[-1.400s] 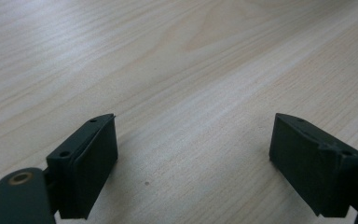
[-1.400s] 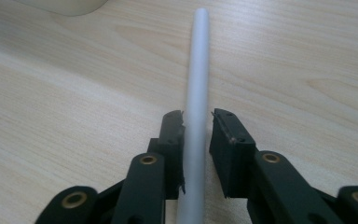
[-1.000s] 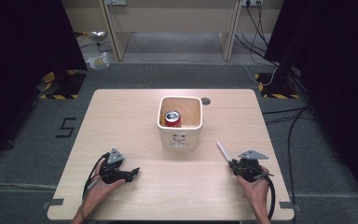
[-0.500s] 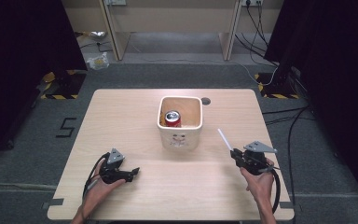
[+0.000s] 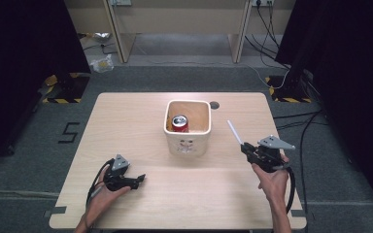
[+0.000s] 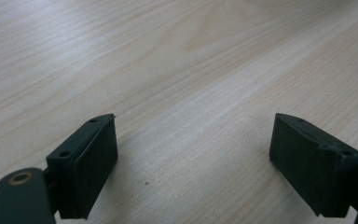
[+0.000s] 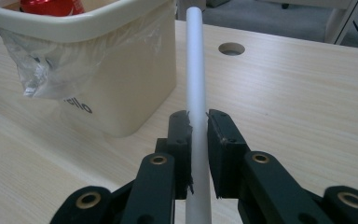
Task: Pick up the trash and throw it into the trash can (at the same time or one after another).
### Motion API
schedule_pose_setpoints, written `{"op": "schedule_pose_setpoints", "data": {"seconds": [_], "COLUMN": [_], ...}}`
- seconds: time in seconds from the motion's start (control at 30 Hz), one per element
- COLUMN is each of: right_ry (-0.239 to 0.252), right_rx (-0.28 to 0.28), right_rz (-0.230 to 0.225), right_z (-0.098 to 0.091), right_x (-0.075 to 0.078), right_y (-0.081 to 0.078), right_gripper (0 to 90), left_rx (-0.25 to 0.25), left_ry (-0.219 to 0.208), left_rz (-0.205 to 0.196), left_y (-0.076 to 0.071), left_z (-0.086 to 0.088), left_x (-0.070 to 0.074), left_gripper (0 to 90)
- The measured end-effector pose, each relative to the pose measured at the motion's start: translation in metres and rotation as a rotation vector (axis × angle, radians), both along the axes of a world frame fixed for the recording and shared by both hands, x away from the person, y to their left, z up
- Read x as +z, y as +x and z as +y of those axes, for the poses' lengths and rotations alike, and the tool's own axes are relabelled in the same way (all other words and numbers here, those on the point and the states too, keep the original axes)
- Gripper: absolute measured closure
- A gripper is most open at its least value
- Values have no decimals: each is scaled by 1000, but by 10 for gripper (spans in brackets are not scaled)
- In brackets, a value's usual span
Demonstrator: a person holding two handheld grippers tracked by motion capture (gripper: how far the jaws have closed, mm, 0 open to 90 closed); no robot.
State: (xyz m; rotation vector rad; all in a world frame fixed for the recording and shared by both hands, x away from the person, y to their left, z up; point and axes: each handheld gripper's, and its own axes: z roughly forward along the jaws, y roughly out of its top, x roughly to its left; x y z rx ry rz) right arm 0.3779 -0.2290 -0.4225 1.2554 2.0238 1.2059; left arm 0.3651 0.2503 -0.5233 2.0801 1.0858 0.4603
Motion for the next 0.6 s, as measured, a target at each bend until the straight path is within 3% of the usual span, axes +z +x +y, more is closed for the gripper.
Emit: {"op": "schedule_pose_setpoints", "data": {"seconds": [0.27,0.6], "right_ry": [-2,-8], "right_rx": [10,51], "right_rz": [-36,-81], "right_z": [1,17], "right_x": [22,52], "right_y": [7,17], "right_gripper": [797,797], "left_rx": [0,-2], "left_ry": [-1,3], "left_rz": [-1,0], "left_y": [0,0], "left_z": [0,0], "left_x": [0,0], "left_gripper": [144,144]}}
